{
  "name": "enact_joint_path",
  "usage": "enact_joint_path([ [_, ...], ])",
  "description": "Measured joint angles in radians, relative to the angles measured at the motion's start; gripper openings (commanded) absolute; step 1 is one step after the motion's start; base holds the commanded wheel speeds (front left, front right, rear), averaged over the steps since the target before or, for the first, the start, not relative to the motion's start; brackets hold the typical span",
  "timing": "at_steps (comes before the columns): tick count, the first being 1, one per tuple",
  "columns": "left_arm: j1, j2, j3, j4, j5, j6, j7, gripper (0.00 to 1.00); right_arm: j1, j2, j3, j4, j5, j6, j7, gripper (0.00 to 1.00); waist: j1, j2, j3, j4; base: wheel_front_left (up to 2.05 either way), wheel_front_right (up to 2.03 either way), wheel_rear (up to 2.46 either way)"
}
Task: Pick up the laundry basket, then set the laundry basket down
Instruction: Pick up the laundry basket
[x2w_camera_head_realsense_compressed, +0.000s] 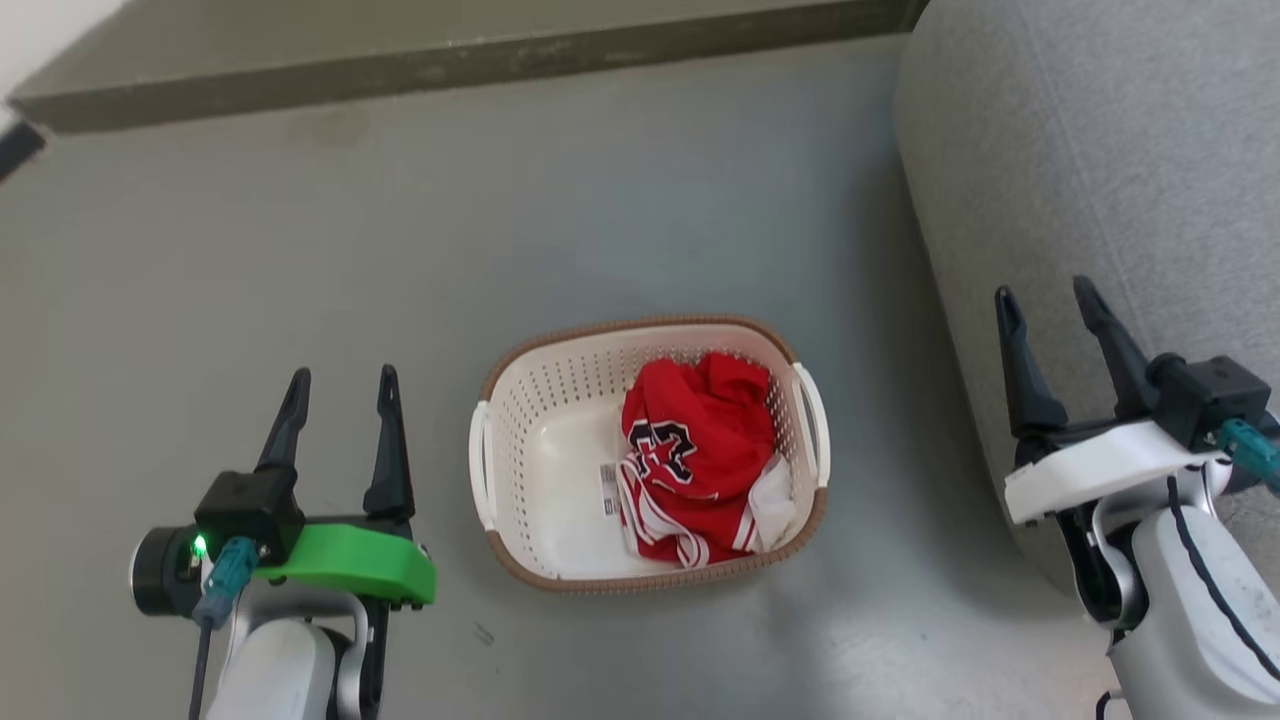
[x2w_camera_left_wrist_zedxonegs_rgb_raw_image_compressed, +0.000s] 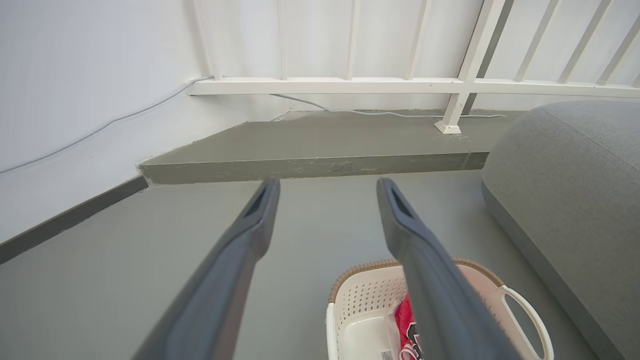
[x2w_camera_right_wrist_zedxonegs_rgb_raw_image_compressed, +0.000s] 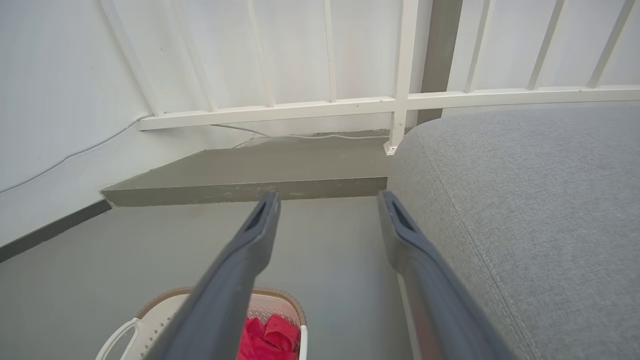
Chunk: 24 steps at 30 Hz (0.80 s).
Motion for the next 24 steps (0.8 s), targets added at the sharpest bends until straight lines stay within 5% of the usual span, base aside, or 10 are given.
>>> enact_joint_path([
  [24, -0.213, -0.017, -0.027, 0.066, -0.017, -0.017, 0.012, 1.0, -0.189, 0.014, -0.012, 0.049, 0.002, 0.026, -0.001, 1.0, 0.0001, 0.0, 0.295, -0.003, 0.0, 0.0, 0.0],
])
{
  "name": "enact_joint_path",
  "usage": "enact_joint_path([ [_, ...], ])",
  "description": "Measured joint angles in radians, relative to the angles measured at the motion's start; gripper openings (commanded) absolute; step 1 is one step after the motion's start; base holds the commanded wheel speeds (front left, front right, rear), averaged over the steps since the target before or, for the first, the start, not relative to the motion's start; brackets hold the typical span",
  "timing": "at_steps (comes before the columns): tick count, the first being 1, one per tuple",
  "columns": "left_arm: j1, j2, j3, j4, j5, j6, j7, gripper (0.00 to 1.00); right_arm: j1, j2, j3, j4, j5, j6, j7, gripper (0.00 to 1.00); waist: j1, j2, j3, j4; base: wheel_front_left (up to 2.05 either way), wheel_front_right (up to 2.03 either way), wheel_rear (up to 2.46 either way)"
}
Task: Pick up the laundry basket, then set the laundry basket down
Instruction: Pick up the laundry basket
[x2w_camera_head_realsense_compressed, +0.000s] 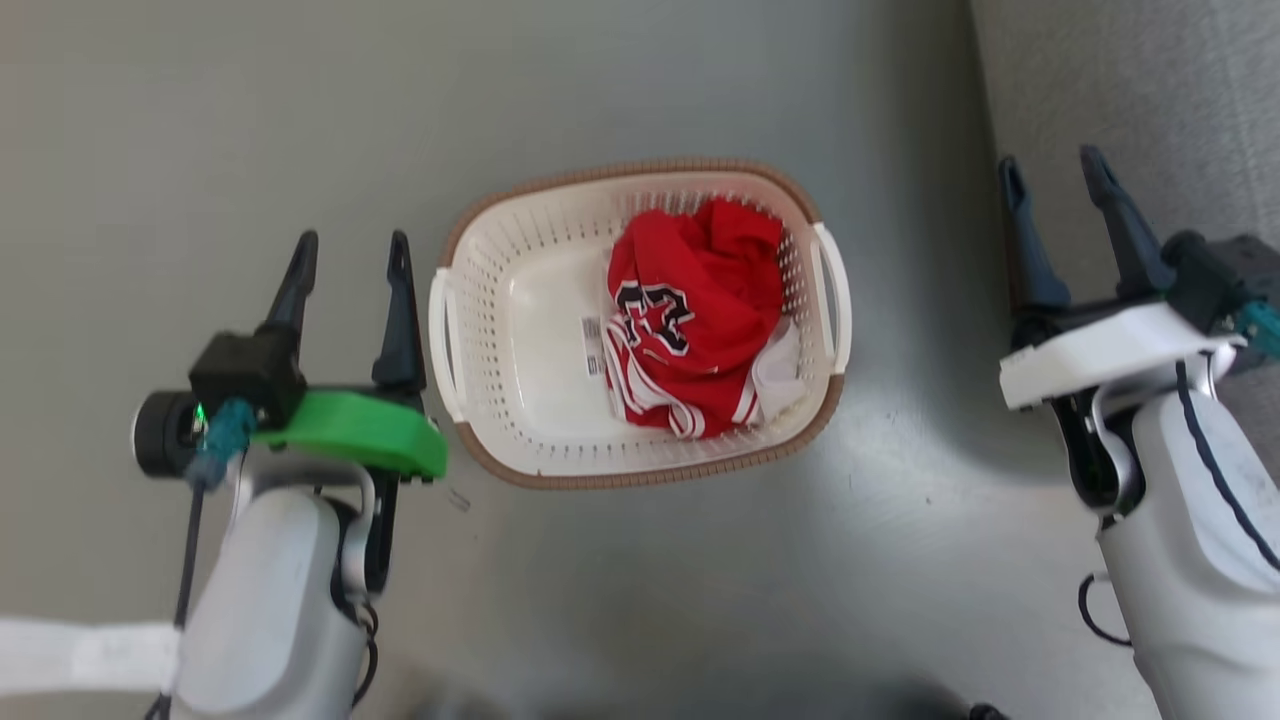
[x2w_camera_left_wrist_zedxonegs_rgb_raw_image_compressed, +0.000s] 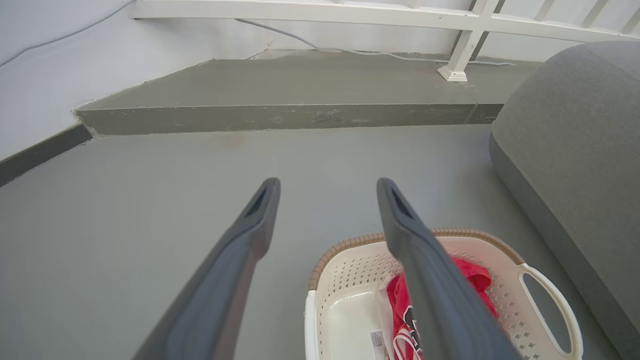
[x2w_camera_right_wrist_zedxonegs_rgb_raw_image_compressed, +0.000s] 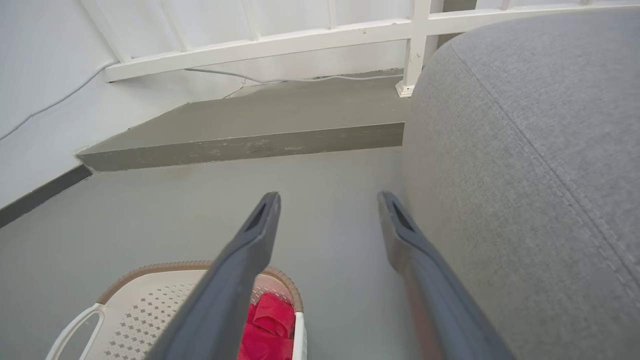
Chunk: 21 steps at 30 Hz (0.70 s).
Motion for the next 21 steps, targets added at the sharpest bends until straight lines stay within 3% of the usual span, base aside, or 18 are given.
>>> enact_joint_path([
  [11, -0.202, -0.008, -0.008, 0.172, -0.064, -0.048, 0.101, 1.0, -0.178, 0.008, 0.038, 0.174, 0.008, 0.022, 0.0, 1.0, 0.0001, 0.0, 0.151, -0.006, 0.0, 0.0, 0.0],
  [21, -0.277, -0.014, -0.019, 0.357, -0.11, -0.086, 0.154, 1.0, -0.244, 0.032, 0.098, 0.365, 0.002, 0.032, 0.014, 1.0, 0.0, 0.0, 0.216, -0.012, 0.0, 0.0, 0.0],
])
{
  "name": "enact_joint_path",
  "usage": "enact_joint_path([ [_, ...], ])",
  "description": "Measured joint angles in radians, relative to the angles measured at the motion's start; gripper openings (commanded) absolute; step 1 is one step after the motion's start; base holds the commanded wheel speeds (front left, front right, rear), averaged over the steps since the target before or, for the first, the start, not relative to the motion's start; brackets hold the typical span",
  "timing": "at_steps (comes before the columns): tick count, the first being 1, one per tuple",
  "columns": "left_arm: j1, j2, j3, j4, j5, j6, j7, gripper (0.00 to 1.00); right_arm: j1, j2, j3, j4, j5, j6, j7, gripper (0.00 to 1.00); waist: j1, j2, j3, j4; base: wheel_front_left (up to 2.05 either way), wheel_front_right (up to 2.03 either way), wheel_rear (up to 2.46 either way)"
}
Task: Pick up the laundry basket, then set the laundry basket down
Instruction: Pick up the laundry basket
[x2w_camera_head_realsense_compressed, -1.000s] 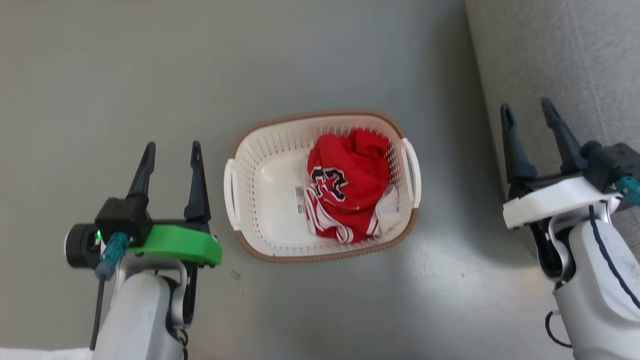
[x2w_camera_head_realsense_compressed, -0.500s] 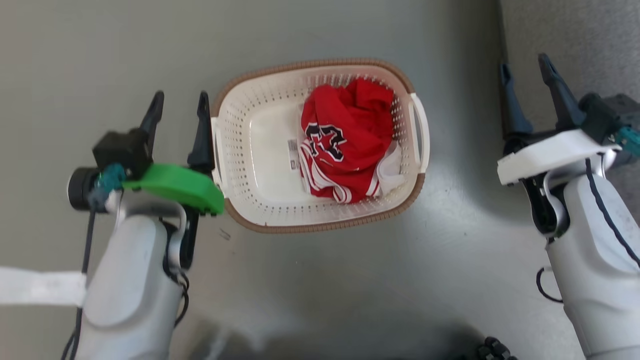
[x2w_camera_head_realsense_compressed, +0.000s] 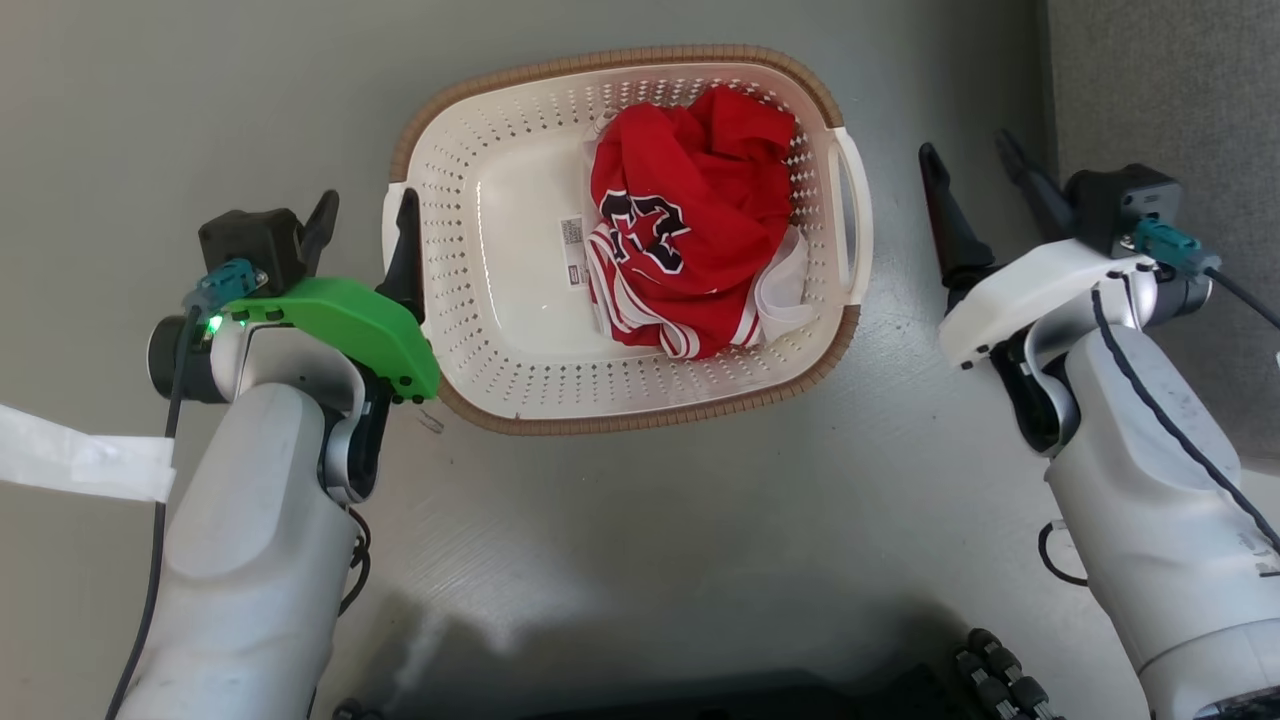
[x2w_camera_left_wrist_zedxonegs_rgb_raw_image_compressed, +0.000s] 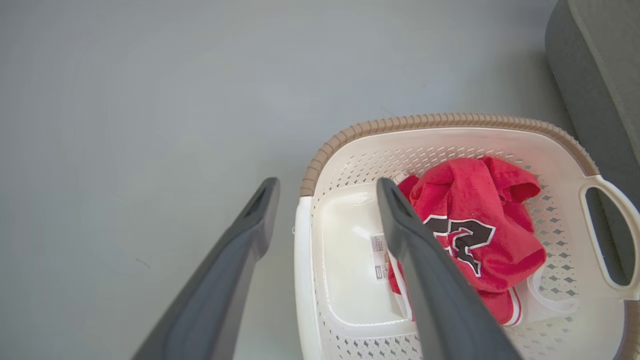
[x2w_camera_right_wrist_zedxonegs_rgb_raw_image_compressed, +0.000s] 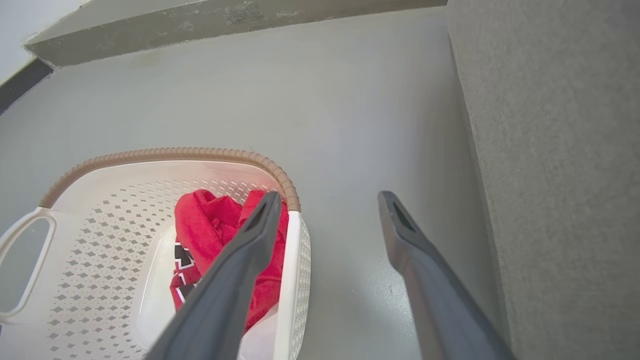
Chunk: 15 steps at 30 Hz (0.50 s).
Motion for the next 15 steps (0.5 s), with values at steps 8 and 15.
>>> enact_joint_path([
  [8, -0.03, -0.003, -0.001, 0.118, -0.036, -0.024, 0.024, 1.0, -0.035, 0.026, 0.025, 0.111, 0.004, 0.009, 0.001, 1.0, -0.0001, 0.0, 0.015, -0.003, 0.0, 0.0, 0.0],
  [15, -0.07, -0.005, -0.001, 0.197, -0.061, -0.036, 0.034, 1.0, -0.071, 0.036, 0.056, 0.198, 0.007, 0.009, 0.023, 1.0, 0.0, 0.0, 0.032, -0.01, 0.0, 0.0, 0.0],
])
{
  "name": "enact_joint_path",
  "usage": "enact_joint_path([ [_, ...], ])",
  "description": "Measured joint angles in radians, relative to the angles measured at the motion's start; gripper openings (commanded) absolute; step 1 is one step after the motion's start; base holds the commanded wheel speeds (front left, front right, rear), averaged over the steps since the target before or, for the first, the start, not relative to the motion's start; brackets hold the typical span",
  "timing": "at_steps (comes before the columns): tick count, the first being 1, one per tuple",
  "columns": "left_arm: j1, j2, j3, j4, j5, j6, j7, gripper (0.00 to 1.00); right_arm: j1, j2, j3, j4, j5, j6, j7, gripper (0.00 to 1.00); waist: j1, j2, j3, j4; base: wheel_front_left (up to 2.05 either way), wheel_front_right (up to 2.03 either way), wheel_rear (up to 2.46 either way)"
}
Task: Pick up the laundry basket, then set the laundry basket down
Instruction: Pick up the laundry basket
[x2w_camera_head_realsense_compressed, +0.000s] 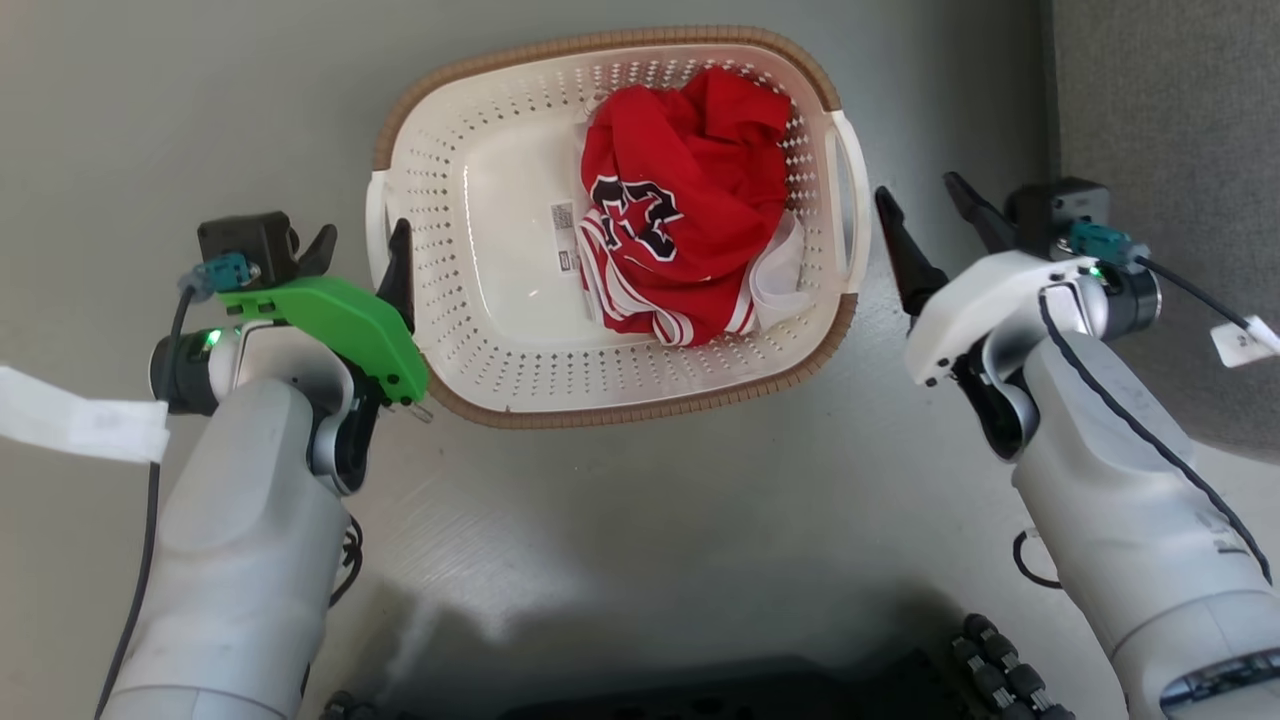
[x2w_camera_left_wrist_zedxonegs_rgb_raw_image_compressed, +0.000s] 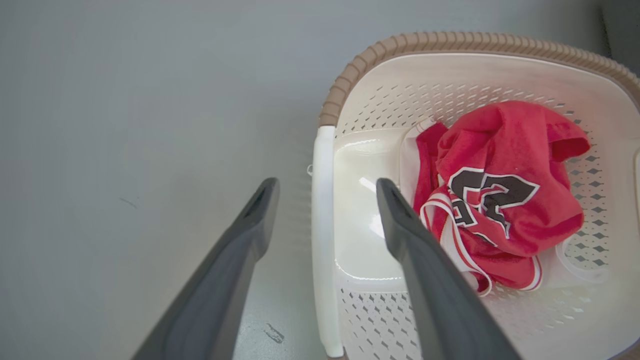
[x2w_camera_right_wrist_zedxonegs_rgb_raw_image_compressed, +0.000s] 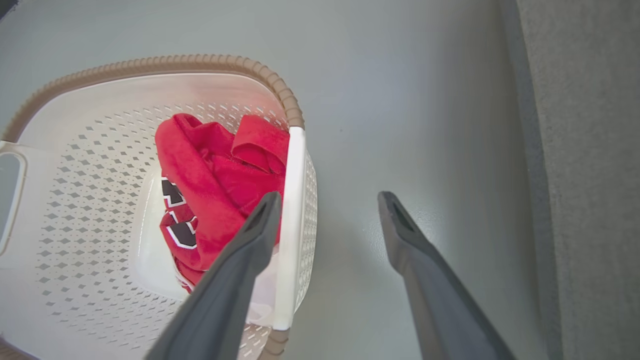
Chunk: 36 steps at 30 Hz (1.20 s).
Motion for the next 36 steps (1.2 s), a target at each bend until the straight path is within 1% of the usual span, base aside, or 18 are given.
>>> enact_joint_path([
  [6, -0.047, -0.001, -0.003, 0.051, -0.001, -0.007, 0.012, 1.0, -0.052, 0.014, 0.022, 0.049, 0.011, 0.008, 0.014, 1.0, 0.0, 0.0, 0.026, -0.01, 0.0, 0.0, 0.0],
  [11, -0.086, -0.003, -0.012, 0.094, -0.002, -0.014, 0.026, 1.0, -0.083, 0.015, 0.029, 0.083, 0.019, 0.008, 0.014, 1.0, 0.0, 0.0, 0.052, -0.015, 0.0, 0.0, 0.0],
  [24, -0.174, -0.005, -0.019, 0.172, -0.007, -0.026, 0.024, 1.0, -0.187, 0.018, 0.058, 0.126, 0.052, 0.01, 0.003, 1.0, 0.0, 0.0, 0.103, -0.011, 0.0, 0.0, 0.0],
  [28, -0.196, -0.006, -0.021, 0.196, -0.007, -0.028, 0.007, 1.0, -0.187, 0.023, 0.077, 0.163, 0.063, 0.01, 0.004, 1.0, 0.0, 0.0, 0.114, -0.008, 0.0, 0.0, 0.0],
  [33, -0.209, -0.006, -0.023, 0.224, -0.008, -0.032, -0.003, 1.0, -0.186, 0.022, 0.1, 0.179, 0.076, 0.01, 0.004, 1.0, 0.0, 0.0, 0.118, -0.005, 0.0, 0.0, 0.0],
  [34, -0.213, -0.006, -0.024, 0.233, -0.009, -0.034, -0.006, 1.0, -0.187, 0.022, 0.11, 0.184, 0.082, 0.01, 0.004, 0.76, -0.0001, 0.0, 0.12, -0.004, 0.0, 0.0, 0.0],
  [35, -0.217, -0.006, -0.024, 0.237, -0.009, -0.035, -0.008, 0.0, -0.187, 0.023, 0.114, 0.188, 0.084, 0.01, 0.004, 0.0, -0.0001, 0.0, 0.12, -0.004, 0.0, 0.0, 0.0],
  [36, -0.221, -0.006, -0.025, 0.241, -0.009, -0.035, -0.012, 0.0, -0.187, 0.023, 0.119, 0.192, 0.09, 0.01, 0.004, 0.0, -0.0001, 0.0, 0.121, -0.004, 0.0, 0.0, 0.0],
])
